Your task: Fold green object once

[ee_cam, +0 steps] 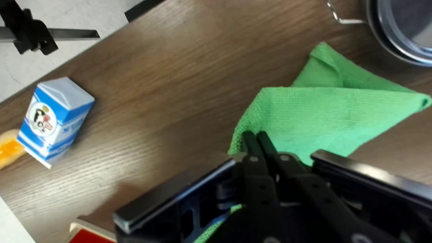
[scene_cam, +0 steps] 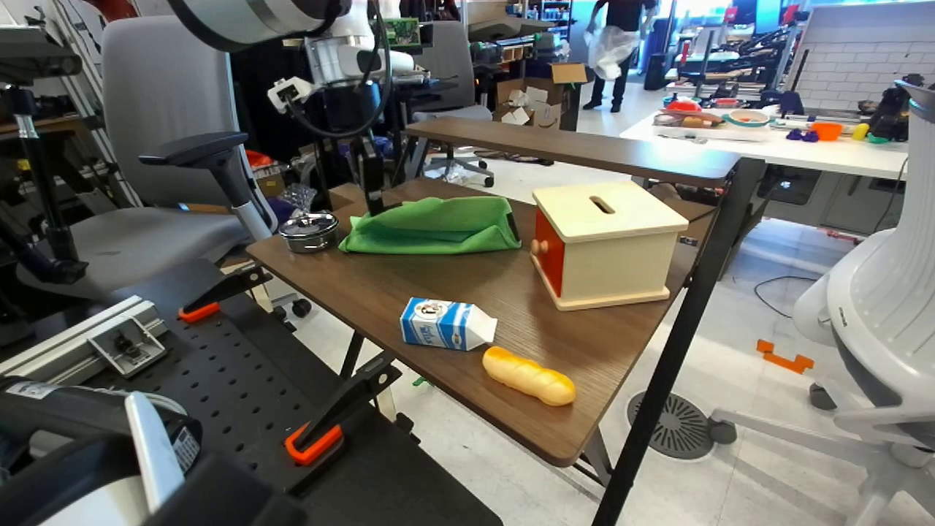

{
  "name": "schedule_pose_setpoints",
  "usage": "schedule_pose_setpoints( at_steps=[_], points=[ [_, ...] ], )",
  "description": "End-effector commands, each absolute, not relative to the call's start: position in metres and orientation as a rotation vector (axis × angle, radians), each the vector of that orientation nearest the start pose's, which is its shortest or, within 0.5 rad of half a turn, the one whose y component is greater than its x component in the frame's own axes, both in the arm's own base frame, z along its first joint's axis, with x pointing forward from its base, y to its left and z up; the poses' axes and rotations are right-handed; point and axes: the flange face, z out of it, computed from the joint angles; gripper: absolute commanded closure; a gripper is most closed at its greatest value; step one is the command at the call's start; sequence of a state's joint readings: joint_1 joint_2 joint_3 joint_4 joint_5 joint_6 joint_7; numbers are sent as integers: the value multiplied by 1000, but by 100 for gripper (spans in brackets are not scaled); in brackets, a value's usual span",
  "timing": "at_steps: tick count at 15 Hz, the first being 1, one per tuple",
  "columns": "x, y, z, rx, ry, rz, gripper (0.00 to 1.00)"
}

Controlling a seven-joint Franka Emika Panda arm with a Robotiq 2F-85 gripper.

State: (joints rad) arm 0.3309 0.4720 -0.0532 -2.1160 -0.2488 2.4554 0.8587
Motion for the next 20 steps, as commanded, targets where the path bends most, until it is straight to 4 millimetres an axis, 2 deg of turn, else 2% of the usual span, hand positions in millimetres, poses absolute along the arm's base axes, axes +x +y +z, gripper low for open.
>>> schedule_pose_setpoints(
  at_steps=[1, 6, 7, 8, 12, 15, 18, 19, 20],
  points=[
    [501, 140, 165, -3322, 610, 81, 99],
    [474, 138, 137, -3352, 578, 184, 99],
    [470, 138, 135, -3355, 564, 202, 72],
    [468, 139, 133, -3359, 556, 210, 71],
    [466, 143, 134, -3368, 543, 218, 43],
    [472, 141, 143, -3376, 545, 200, 22],
    [489, 139, 174, -3377, 512, 126, 1],
    [494, 139, 183, -3379, 466, 119, 0],
    [503, 142, 191, -3370, 295, 72, 0]
  ],
)
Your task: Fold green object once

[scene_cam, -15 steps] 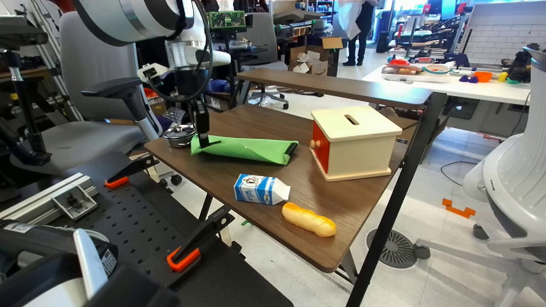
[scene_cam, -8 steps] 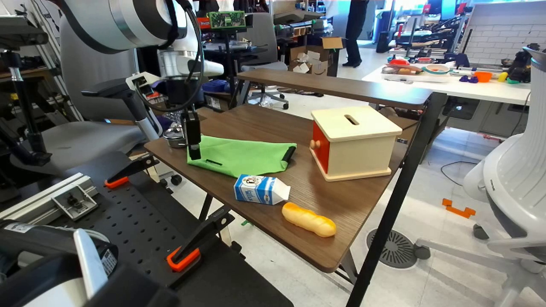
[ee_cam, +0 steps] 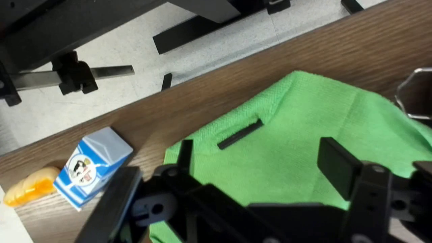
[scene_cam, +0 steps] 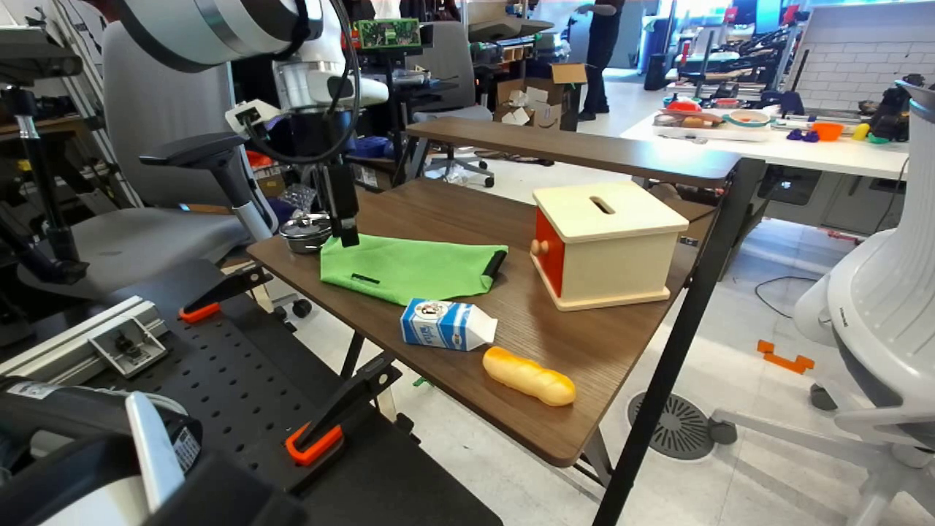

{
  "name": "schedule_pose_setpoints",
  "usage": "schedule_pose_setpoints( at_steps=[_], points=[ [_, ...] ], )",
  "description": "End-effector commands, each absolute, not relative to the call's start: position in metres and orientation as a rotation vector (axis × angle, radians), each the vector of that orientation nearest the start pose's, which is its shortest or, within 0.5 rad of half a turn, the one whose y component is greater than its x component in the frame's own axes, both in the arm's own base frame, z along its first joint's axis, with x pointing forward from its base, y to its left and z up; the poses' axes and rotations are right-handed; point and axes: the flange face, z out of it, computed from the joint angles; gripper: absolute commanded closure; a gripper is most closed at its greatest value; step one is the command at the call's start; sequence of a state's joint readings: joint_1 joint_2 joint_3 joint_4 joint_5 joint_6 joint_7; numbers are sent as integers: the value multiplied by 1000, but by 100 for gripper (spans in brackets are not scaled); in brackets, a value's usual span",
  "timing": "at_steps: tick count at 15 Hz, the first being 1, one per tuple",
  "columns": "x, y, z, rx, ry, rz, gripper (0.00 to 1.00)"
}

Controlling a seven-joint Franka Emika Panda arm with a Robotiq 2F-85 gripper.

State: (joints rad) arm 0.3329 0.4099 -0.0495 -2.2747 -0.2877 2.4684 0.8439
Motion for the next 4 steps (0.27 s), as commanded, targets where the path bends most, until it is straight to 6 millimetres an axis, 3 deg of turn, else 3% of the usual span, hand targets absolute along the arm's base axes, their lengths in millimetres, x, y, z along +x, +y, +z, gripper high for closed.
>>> schedule_pose_setpoints(
  at_steps=[1, 4],
  points=[
    [494, 143, 169, -3361, 456, 125, 2],
    [504, 143, 187, -3355, 350, 81, 0]
  ],
)
